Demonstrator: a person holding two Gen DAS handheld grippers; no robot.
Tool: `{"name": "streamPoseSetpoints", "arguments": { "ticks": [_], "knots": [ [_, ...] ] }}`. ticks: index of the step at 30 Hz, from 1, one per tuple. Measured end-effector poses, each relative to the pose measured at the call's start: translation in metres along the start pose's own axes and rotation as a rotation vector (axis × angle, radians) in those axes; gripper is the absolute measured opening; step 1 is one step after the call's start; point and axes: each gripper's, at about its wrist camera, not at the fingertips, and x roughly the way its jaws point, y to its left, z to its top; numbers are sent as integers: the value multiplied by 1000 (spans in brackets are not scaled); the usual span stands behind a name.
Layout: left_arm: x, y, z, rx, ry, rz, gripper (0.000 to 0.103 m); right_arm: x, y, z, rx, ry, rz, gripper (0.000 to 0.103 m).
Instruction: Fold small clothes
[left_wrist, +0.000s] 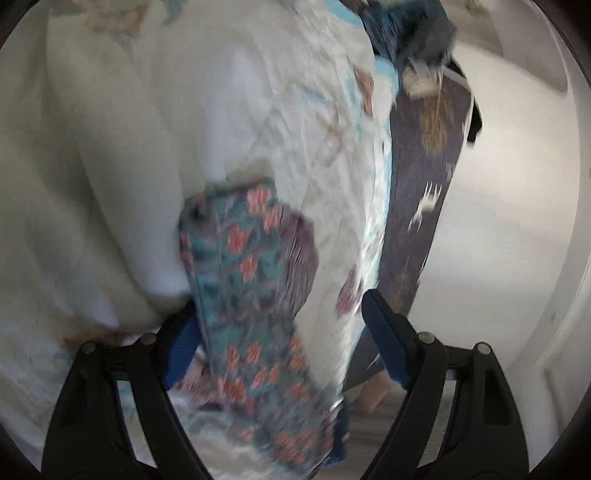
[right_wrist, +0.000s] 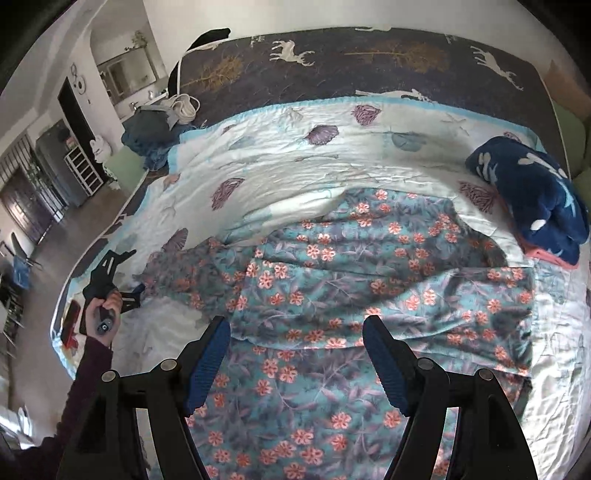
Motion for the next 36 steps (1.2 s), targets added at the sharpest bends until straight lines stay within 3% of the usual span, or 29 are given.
{"name": "streamPoseSetpoints", "arguments": {
  "ticks": [2,3,4,6,9,13,17,21,25,27,30,32,33,36],
  "knots": [
    [-1,2,10,-43,-41,-56,77,7,6,-1,-8,17,18,76],
    [2,1,13,-37,-37,-52,62,11,8,-1,-14,26,25,76],
    [5,-1,15,-21,-22,-36,39,15,12,-1,-22,35,30,76],
    [11,-2,15,12,17,-55,14,20,15,1,-32,40,37,76],
    [10,-2,11,47,20,-72,12,29,19,9,-34,58,38,76],
    [4,-7,2,127,23,-82,8,35,27,22,-33,77,115,76],
    [-9,-47,-37,352,53,-157,8,37,45,37,-87,67,133,76],
    [-17,-99,-102,579,129,-228,8,47,60,64,-84,95,267,76],
    [-15,-144,-177,826,211,-213,8,86,64,92,121,294,602,87],
    [-10,-153,-209,831,318,-279,8,115,66,99,212,411,671,89],
    [-7,-159,-245,915,341,-248,8,154,69,98,299,562,648,90],
    [-7,-158,-272,988,356,-209,8,173,65,94,386,639,736,90],
    [-7,-157,-283,1024,367,-192,8,179,58,90,443,657,761,90],
    [-8,-156,-323,1166,393,-133,8,177,36,87,474,600,654,90]
  ]
}}
